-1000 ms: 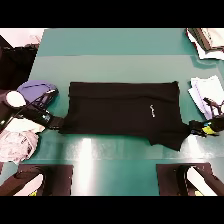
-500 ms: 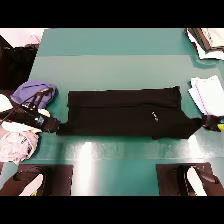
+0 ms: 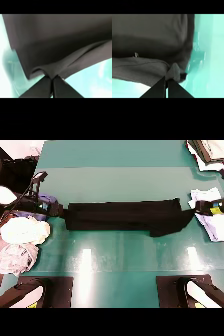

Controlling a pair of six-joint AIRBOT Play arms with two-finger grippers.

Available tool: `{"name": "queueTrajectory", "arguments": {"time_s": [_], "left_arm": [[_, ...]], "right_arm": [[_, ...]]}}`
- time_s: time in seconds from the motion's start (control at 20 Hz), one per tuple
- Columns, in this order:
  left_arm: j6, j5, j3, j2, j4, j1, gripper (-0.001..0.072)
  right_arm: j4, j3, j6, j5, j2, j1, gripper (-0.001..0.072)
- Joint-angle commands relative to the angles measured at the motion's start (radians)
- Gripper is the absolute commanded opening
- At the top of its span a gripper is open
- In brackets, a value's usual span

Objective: Fold the shirts.

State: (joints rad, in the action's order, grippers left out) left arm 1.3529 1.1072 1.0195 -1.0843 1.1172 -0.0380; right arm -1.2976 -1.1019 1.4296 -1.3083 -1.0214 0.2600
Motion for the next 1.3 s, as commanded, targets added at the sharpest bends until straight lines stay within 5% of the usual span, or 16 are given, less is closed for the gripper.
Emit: {"name": "queueTrajectory", "arguments": {"time_s": [0.0,0.5,0.55,0.6,0.65,0.7,0.85,0.9,1.0,1.1,1.25], "left_arm": [[0.001,-0.083,0.069,-0.127,0.005,0.000,0.0029],[0.010,-0.249,0.109,-0.274,0.008,0.003,0.0032],[0.009,-0.256,0.109,-0.274,0.008,0.003,0.0180],[0.009,-0.262,0.109,-0.274,0.008,0.003,0.0502],[0.009,-0.264,0.109,-0.274,0.008,0.003,0.0676],[0.009,-0.260,0.114,-0.274,0.009,0.003,0.0672],[0.009,-0.149,0.172,-0.273,0.008,0.003,0.0664],[0.008,-0.090,0.190,-0.273,0.008,0.003,0.0509],[0.001,0.004,0.200,-0.273,-0.004,0.002,0.0080],[0.002,0.049,0.199,-0.273,-0.016,0.002,0.0030],[0.002,0.072,0.197,-0.274,-0.056,0.002,0.0029]], "right_arm": [[0.003,-0.121,0.014,0.047,-0.148,-0.052,0.0016],[-0.003,-0.364,0.121,0.135,-0.507,-0.104,0.0019],[-0.003,-0.373,0.126,0.153,-0.528,-0.104,0.0025],[-0.002,-0.380,0.126,0.161,-0.544,-0.104,0.0157],[0.018,-0.381,0.125,0.164,-0.552,-0.104,0.0417],[0.050,-0.381,0.116,0.155,-0.556,-0.101,0.0533],[0.076,-0.380,0.016,0.073,-0.539,-0.056,0.0532],[0.076,-0.379,-0.011,0.025,-0.532,-0.028,0.0533],[0.077,-0.378,-0.060,-0.069,-0.529,0.041,0.0533],[0.085,-0.346,-0.072,-0.095,-0.529,0.108,0.0694],[0.271,-0.233,-0.188,-0.082,-0.530,0.195,0.0706]]}}
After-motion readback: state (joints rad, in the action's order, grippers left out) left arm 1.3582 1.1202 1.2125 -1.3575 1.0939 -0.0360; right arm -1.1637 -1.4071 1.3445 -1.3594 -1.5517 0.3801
